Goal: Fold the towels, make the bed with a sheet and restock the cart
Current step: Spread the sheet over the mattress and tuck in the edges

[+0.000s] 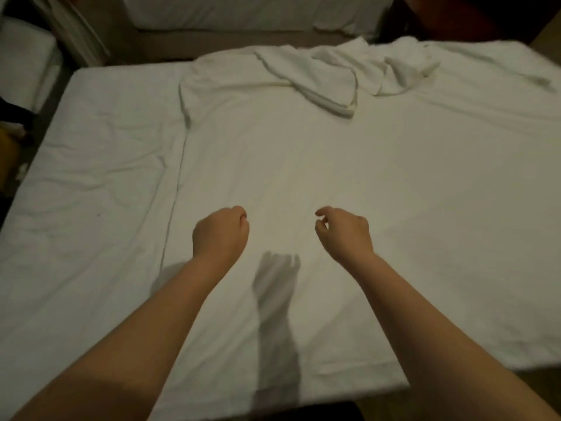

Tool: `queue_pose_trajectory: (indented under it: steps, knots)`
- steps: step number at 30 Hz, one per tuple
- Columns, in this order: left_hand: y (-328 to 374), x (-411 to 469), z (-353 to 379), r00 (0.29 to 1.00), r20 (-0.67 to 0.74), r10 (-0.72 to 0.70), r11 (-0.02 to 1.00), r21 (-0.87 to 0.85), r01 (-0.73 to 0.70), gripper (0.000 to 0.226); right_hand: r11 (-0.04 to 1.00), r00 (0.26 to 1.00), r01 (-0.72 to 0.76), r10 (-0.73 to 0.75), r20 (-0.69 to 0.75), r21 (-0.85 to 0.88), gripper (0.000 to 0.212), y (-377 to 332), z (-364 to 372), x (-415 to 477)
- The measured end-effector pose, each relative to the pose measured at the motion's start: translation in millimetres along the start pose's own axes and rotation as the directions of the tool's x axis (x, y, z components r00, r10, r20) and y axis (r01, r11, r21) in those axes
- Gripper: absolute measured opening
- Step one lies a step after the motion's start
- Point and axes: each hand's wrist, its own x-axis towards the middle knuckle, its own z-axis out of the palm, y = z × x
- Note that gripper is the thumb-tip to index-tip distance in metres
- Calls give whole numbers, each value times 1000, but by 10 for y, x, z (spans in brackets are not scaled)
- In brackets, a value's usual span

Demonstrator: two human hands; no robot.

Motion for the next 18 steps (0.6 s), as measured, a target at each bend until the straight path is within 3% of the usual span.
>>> queue_pose_trajectory:
  steps: [6,12,16,18]
  knots:
    - [426,903,630,999,-7,-35,998,-56,35,40,999,1000,17,-18,-23,-29,37,433,-18,1197]
    - [616,2244,1366,993,31,117,993,-18,-116,47,1000,1000,-8,8,29,9,40,746,228,2366]
    - [641,3054,2074,994,97,-41,997,67,35,55,983,993,-116,117,2,144,44,1085,383,3077]
    - [524,3179,2466,997,26,-68,995,81,66,54,985,994,-96,102,-35,144,48,1244,495,3436]
